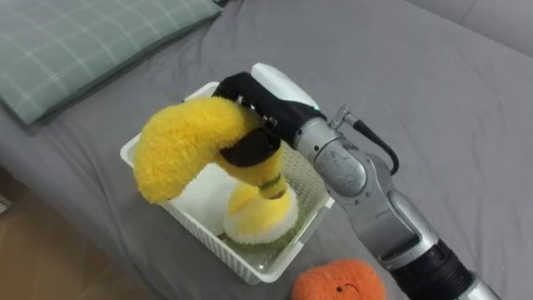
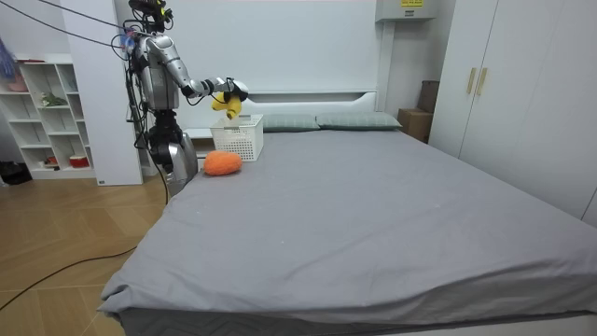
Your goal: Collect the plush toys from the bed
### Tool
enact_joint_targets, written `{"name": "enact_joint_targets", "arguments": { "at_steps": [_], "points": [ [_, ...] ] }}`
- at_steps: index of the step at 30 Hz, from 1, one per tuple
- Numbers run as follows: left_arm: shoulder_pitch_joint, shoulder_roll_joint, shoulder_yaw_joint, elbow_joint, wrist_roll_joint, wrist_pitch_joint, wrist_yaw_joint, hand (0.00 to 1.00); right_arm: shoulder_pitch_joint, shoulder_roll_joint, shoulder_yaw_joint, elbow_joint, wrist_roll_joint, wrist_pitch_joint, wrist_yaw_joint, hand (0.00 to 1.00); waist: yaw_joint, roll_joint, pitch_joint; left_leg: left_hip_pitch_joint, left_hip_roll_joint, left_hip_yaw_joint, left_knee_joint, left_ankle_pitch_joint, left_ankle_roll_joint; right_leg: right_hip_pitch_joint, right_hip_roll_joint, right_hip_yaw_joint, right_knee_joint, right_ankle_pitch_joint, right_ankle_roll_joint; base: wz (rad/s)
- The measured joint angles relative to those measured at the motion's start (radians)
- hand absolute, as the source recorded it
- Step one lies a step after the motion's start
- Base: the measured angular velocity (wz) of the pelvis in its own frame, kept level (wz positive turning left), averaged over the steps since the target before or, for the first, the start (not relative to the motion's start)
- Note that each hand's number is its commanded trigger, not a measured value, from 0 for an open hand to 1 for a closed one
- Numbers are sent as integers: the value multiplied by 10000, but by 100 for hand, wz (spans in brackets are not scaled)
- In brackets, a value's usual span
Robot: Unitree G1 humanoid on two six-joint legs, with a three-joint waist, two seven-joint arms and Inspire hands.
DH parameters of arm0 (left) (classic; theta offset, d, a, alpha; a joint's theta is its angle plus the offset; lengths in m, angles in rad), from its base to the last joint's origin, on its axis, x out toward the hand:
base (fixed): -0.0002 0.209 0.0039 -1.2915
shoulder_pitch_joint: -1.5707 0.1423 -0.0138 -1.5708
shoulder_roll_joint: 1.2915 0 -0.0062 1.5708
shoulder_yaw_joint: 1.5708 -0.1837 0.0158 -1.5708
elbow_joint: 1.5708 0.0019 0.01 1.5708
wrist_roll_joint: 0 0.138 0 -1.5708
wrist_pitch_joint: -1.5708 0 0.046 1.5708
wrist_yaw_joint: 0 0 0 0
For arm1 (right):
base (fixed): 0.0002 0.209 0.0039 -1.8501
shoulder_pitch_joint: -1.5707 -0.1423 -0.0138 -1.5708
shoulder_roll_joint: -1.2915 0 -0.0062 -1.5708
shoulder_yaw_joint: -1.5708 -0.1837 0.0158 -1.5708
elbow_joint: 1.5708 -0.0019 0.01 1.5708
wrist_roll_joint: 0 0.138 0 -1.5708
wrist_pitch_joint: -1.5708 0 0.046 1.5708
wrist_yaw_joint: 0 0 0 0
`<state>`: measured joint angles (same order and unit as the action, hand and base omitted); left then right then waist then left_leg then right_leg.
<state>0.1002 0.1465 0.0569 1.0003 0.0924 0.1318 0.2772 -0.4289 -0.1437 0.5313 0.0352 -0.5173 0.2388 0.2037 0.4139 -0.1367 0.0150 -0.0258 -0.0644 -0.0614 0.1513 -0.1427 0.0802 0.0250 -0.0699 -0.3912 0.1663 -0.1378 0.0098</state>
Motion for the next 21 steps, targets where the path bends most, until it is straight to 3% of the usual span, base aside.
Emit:
{"name": "enact_joint_targets", "arguments": {
  "at_steps": [5, 21],
  "points": [
    [-44, -4, 9, -198, 31, 146, 39, 0, 4, 21, 24, 262, -123, 50, 3, 0, 30, -86, 38, -25, -5, -25, 13, 2, 3, -2, 9, 7, 0, 0, 1, 0],
    [49, -30, 0, -107, 87, 148, 351, 0, 301, 5, -95, 386, 18, 7, 179, 0, -202, -11, 67, 36, -16, 34, 29, 5, 1, 110, 32, 115, -154, 0, -1, 0]
  ]
}}
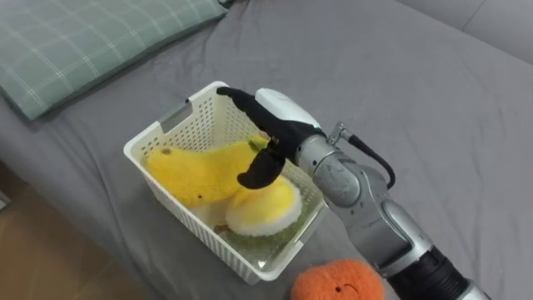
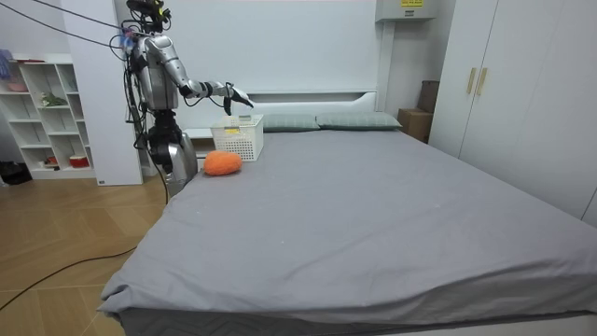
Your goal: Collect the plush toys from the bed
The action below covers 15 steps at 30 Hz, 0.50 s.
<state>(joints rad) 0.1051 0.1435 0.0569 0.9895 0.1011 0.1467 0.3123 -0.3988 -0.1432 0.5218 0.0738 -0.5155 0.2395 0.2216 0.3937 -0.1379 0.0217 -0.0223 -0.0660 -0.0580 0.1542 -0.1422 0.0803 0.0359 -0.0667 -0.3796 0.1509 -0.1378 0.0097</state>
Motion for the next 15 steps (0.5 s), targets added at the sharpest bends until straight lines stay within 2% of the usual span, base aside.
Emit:
{"name": "enact_joint_targets", "arguments": {
  "at_steps": [5, 8, 9, 12, 15],
  "points": [
    [-14, -155, 9, 37, -9, 0, -14, 0, 0, -115, -389, -1, 6, -125, -105, 0, -217, 147, 59, 16, 5, 205, -17, -4, 7, -48, -1, 281, -8, 2, -3, -10],
    [-19, -181, 11, 42, -6, -15, -9, 0, 220, -134, -700, -99, 13, -347, -328, 0, -447, 211, 41, 29, 28, 326, -27, -5, 8, -106, 17, 571, -4, 7, -10, -11],
    [-5, -191, 16, 48, -17, -29, -9, 0, 392, -135, -891, -160, 7, -430, -390, 0, -574, 213, 13, 39, 31, 348, -32, -5, 8, -108, 23, 653, -1, 8, -12, -9],
    [66, -257, 124, 104, -50, -30, -9, 0, 772, -154, -1391, -177, 11, -482, -474, 0, -676, 339, -8, 185, 55, 555, -62, -11, 17, -62, 15, 859, 9, 9, -12, -20],
    [166, -349, 202, 73, -92, -37, 46, 0, 1226, -364, -2080, -431, 666, -489, -584, 0, -1111, 492, -38, 237, 54, 633, -70, -17, 28, -48, 39, 925, 13, 10, -11, -7]
  ]
}}
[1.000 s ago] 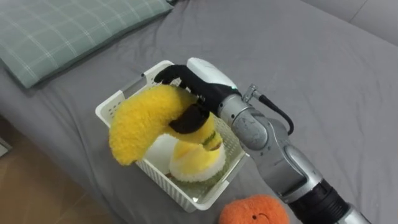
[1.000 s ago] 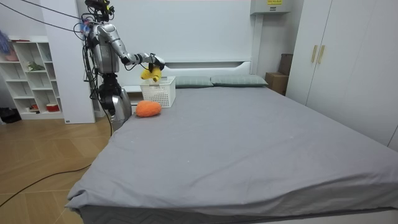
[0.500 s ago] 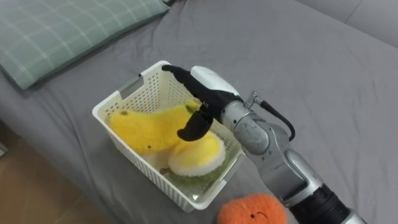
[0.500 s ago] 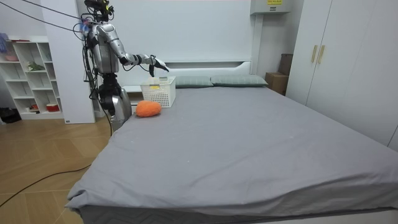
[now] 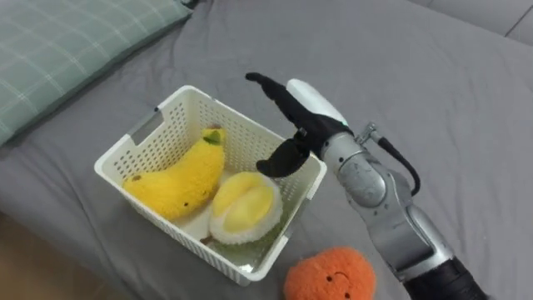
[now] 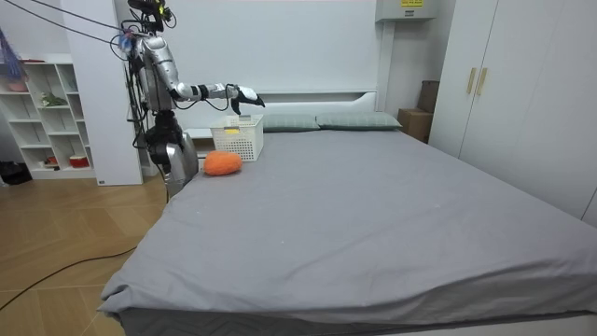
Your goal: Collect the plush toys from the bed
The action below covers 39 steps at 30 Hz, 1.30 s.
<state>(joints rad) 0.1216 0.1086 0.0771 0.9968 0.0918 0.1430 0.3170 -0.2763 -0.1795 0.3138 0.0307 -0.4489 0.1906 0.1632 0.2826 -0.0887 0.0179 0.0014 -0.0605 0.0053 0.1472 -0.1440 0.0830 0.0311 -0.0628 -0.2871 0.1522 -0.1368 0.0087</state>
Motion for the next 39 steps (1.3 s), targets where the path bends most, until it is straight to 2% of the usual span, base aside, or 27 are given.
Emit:
{"name": "enact_joint_targets", "arguments": {
  "at_steps": [3, 6, 11, 14, 18, 23, 28, 32, 39],
  "points": [
    [269, -49, 3, -190, -8, -14, -7, 0, 1048, -79, -755, -599, 397, -53, -357, 0, -424, 133, -121, 105, 32, 149, -46, -9, 10, 32, -25, 140, 25, 2, -2, -13],
    [291, -67, 195, -175, -14, -131, -10, 0, 1726, -154, -1118, -733, 472, -75, -454, 0, -765, 196, -161, 267, 109, 418, -151, -13, 2, 54, 83, 436, 34, 41, -48, -26],
    [498, -88, 494, -165, -16, -310, -7, 0, 2281, -186, -1722, -724, 623, -83, -476, 0, -1199, 268, -135, 394, 206, 763, -191, -66, -45, 40, 190, 859, 53, 122, -104, -25],
    [665, -73, 460, -178, -16, -325, -14, 0, 2741, -240, -1843, -614, 698, -106, -600, 0, -1508, 304, -163, 484, 236, 838, -190, -128, -45, 132, 222, 907, 66, 129, -105, -10],
    [792, -86, 480, -156, -15, -348, -66, 0, 3392, -223, -1891, 64, 895, -203, -636, 0, -1694, 316, -155, 564, 283, 1021, -162, -183, -42, 144, 269, 971, 78, 138, -111, -11],
    [780, -87, 490, -169, -15, -401, -62, 0, 3801, -212, -1900, 757, 879, -194, -574, 0, -1804, 294, -172, 459, 285, 1020, -147, -187, -39, 15, 261, 973, 168, 137, -110, 0],
    [664, -84, 434, -173, -35, -405, -48, 0, 3771, -123, -1795, 1935, 863, -276, -571, 0, -1903, 281, -179, 460, 288, 1015, -151, -188, -40, 27, 280, 1038, 161, 136, -111, 0],
    [701, -93, 367, -172, -121, -417, -25, 0, 3865, -3, -1604, 3080, 656, -226, -393, 0, -1827, 269, -186, 450, 282, 962, -144, -197, -36, 43, 281, 938, 159, 137, -110, 2],
    [725, -99, 184, -263, -115, -398, -64, 0, 3940, 253, -898, 3685, 63, -118, 230, 0, -1570, 302, -161, 404, 278, 809, -104, -206, -49, 71, 276, 783, 149, 136, -110, 6]
  ]
}}
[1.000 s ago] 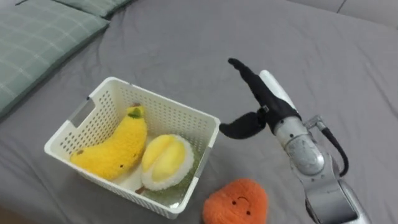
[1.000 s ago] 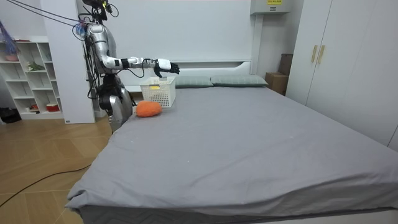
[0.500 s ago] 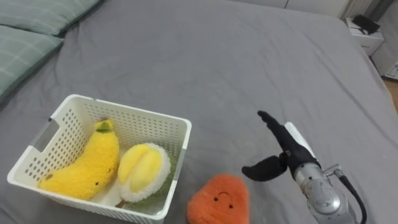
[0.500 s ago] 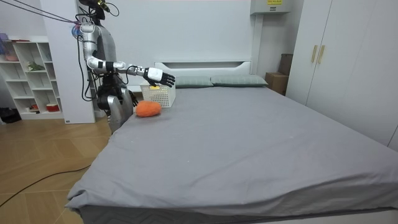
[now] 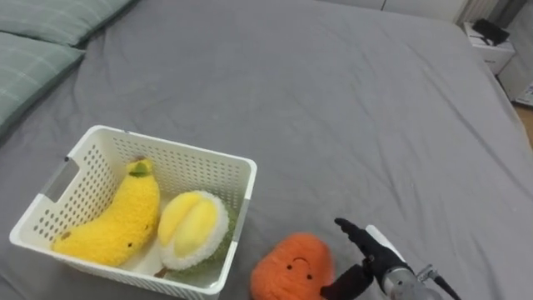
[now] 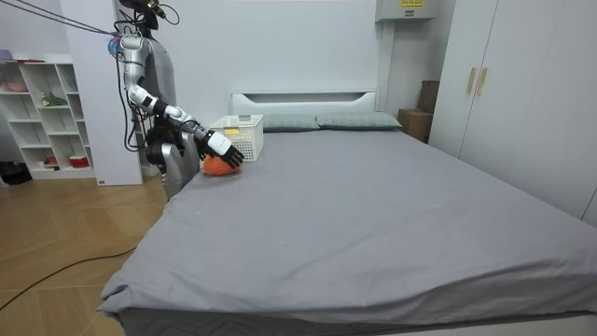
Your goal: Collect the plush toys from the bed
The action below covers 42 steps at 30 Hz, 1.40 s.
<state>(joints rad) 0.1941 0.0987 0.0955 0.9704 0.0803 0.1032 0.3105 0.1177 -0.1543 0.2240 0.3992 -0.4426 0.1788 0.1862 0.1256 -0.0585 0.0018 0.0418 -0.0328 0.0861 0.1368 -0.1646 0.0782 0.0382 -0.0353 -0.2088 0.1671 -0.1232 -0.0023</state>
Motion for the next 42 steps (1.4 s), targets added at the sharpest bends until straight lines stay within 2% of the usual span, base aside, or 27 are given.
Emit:
{"name": "enact_joint_targets", "arguments": {
  "at_steps": [3, 4, 5, 6, 7, 13, 23, 30, 36, 40, 42],
  "points": [
    [2, 0, -1, -44, 0, 10, -24, 0, -1, 9, 250, 10, -105, 38, 289, 15, 97, 3, 2, -58, -10, -90, 26, -1, -1, -14, -10, -102, -11, 0, 0, 10],
    [2, 0, -1, -85, 0, 11, -57, 0, -1, 15, 309, 13, -210, 57, 439, 35, 134, 5, 3, -91, -9, -124, 58, -8, -3, -15, -10, -135, -17, -1, 0, 10],
    [-4, 0, -10, -111, 3, 11, -87, 0, -2, 25, 321, 12, -324, 83, 556, 75, 166, 10, 6, -151, -9, -174, 125, -29, -6, -18, -10, -171, -31, -1, 1, 10],
    [0, 0, -16, -115, 3, 11, -88, 0, -2, 27, 329, 12, -343, 103, 585, 93, 184, 11, 6, -163, -9, -194, 138, -34, -9, -15, -9, -186, -37, -1, 1, 10],
    [21, 0, -17, -116, 2, 13, -88, 0, -8, 41, 334, 9, -349, 139, 621, 100, 203, 10, 6, -180, -9, -229, 147, -36, -11, 3, -7, -226, -62, -1, 0, 10],
    [80, -1, -23, -149, 2, 57, -88, 0, -88, 51, 466, 10, -344, 198, 874, 100, 264, -2, 10, -194, -7, -388, 153, -50, -38, 106, 4, -425, -181, -1, 1, 8],
    [109, -9, -32, -378, -5, 57, -87, 0, -97, 111, 1082, 260, -337, 279, 1237, 100, 588, -60, 48, -203, -7, -436, 135, -62, -32, 115, -4, -575, -192, -2, 2, 1],
    [118, -29, -9, -488, -5, 52, -84, 0, -187, 109, 1057, 281, -400, 284, 1247, 100, 707, -62, 48, -203, -8, -434, 138, -60, -33, 121, -9, -620, -191, -2, 2, 0],
    [163, -42, 28, -480, -46, 45, -171, 0, -429, 103, 691, 30, -366, 269, 1156, 100, 700, -140, 29, -131, -8, -361, 134, -58, -31, 156, -41, -617, -167, -4, 5, -2],
    [270, 31, 374, -434, -15, 30, -185, 0, -436, -34, 202, -1316, -389, 267, 1039, 100, 661, -200, 148, -93, -5, -268, 137, -59, -30, 150, 3, -345, -168, -5, 3, -9],
    [302, 35, 600, -379, -8, 17, -169, 0, -457, -136, -341, -2093, -396, 189, 790, 100, 574, -245, 142, -85, 3, -174, 135, -65, -26, 122, 15, -204, -170, -6, 1, -8]
  ]
}}
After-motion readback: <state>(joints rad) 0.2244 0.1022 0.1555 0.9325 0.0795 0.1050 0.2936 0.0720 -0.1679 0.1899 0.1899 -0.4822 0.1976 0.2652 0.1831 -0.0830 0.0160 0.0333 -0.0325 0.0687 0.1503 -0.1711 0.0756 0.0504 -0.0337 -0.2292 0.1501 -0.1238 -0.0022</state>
